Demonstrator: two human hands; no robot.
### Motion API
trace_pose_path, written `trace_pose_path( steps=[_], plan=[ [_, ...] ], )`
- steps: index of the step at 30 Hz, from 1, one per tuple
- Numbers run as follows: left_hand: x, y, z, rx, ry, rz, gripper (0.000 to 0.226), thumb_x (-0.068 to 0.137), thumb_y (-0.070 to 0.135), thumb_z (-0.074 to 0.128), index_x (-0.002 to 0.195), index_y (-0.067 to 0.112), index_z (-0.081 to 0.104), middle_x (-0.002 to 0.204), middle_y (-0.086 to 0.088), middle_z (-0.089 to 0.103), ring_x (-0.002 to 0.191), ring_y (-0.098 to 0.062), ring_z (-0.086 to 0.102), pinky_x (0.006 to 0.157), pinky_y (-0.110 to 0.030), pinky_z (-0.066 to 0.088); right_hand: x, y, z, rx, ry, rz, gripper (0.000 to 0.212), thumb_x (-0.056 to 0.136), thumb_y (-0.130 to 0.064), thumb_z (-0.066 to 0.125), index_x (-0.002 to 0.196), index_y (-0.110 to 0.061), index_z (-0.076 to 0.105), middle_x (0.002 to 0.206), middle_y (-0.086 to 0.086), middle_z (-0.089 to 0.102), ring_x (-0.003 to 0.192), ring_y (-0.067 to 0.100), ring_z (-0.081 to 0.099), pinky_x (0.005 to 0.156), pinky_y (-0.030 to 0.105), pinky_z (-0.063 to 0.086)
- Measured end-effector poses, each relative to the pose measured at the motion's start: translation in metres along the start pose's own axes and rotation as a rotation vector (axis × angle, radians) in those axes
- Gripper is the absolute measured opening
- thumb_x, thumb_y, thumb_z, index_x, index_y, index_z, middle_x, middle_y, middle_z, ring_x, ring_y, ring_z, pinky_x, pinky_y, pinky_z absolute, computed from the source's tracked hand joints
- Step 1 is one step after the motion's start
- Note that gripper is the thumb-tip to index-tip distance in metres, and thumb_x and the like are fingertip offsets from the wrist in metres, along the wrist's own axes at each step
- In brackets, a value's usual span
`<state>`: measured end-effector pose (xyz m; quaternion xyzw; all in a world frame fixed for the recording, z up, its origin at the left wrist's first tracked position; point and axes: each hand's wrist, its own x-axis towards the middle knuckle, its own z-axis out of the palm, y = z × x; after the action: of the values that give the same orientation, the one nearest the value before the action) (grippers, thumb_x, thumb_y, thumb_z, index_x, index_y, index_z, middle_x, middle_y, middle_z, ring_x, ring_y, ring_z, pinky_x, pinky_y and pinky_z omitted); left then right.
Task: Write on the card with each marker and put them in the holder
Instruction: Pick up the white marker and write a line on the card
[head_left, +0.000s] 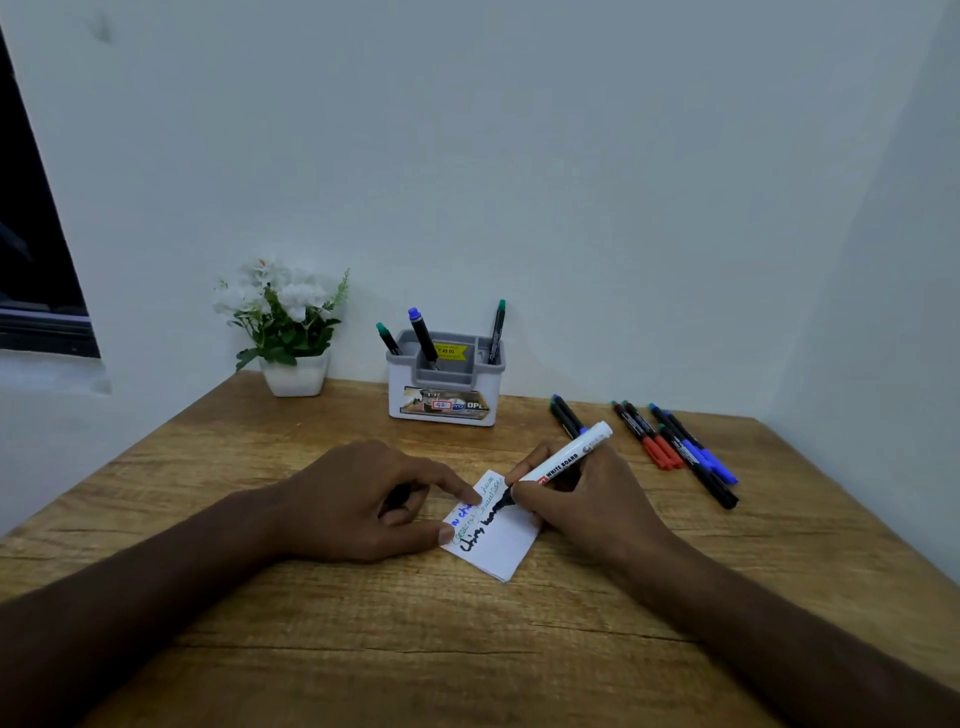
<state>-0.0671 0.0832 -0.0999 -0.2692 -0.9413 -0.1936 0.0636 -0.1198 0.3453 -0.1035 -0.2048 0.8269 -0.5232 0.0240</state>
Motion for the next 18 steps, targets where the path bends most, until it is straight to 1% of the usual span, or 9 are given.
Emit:
trace_pose_path(
  steps=[3,5,8,10,15,18],
  plan=[
    [0.001,0.0005,-0.0007,-0.003,-0.007,-0.01,0.036,0.097,0.054,0.066,0.133,0.052,0.061,0.063,0.013,0.061,0.06,-0.005,0.06,0.058,-0.029,0.042,0.0002,0.0002,0.0003,0.007,-0.003,0.006,0.008,0.084,-0.024,0.081,0.089,-0.018,0.081,0.087,-0.006,0.083,0.084,0.009,0.079,0.064,0.021,0.056],
    [0.001,0.0007,-0.0011,-0.002,-0.014,-0.013,0.036,0.097,0.055,0.065,0.133,0.052,0.06,0.064,0.013,0.061,0.061,-0.005,0.06,0.059,-0.032,0.044,0.0001,0.0001,0.0009,0.019,0.022,-0.002,0.006,0.083,-0.023,0.081,0.086,-0.018,0.081,0.086,-0.005,0.083,0.083,0.01,0.078,0.064,0.022,0.058],
    [-0.0004,0.0013,-0.0015,0.004,-0.025,-0.02,0.036,0.097,0.055,0.065,0.133,0.054,0.059,0.066,0.01,0.062,0.062,-0.006,0.061,0.06,-0.035,0.045,0.0005,-0.0002,0.0012,0.057,0.071,-0.006,0.001,0.084,-0.018,0.083,0.085,-0.018,0.082,0.082,-0.006,0.082,0.076,0.004,0.076,0.06,0.016,0.055],
    [-0.0005,0.0013,-0.0013,0.01,-0.021,-0.016,0.036,0.097,0.055,0.064,0.133,0.054,0.059,0.066,0.008,0.063,0.063,-0.006,0.061,0.06,-0.037,0.046,0.0011,-0.0005,0.0009,0.067,0.07,-0.004,0.003,0.086,-0.014,0.083,0.086,-0.018,0.083,0.082,-0.007,0.082,0.074,0.002,0.075,0.059,0.014,0.054],
    [0.0,0.0018,-0.0019,0.015,-0.021,-0.017,0.036,0.097,0.053,0.065,0.133,0.053,0.06,0.065,0.009,0.062,0.062,-0.005,0.06,0.06,-0.039,0.047,0.0024,0.0018,0.0011,0.023,0.035,0.013,0.002,0.086,-0.018,0.084,0.087,-0.02,0.083,0.085,-0.007,0.083,0.083,0.008,0.078,0.066,0.02,0.06],
    [0.0002,0.0014,-0.001,0.011,-0.018,-0.015,0.036,0.097,0.053,0.065,0.133,0.053,0.06,0.065,0.009,0.061,0.062,-0.005,0.06,0.059,-0.036,0.045,0.0046,0.0032,0.0008,0.032,0.087,0.025,0.002,0.086,-0.019,0.084,0.087,-0.021,0.083,0.085,-0.007,0.082,0.082,0.006,0.078,0.064,0.019,0.059]
  ],
)
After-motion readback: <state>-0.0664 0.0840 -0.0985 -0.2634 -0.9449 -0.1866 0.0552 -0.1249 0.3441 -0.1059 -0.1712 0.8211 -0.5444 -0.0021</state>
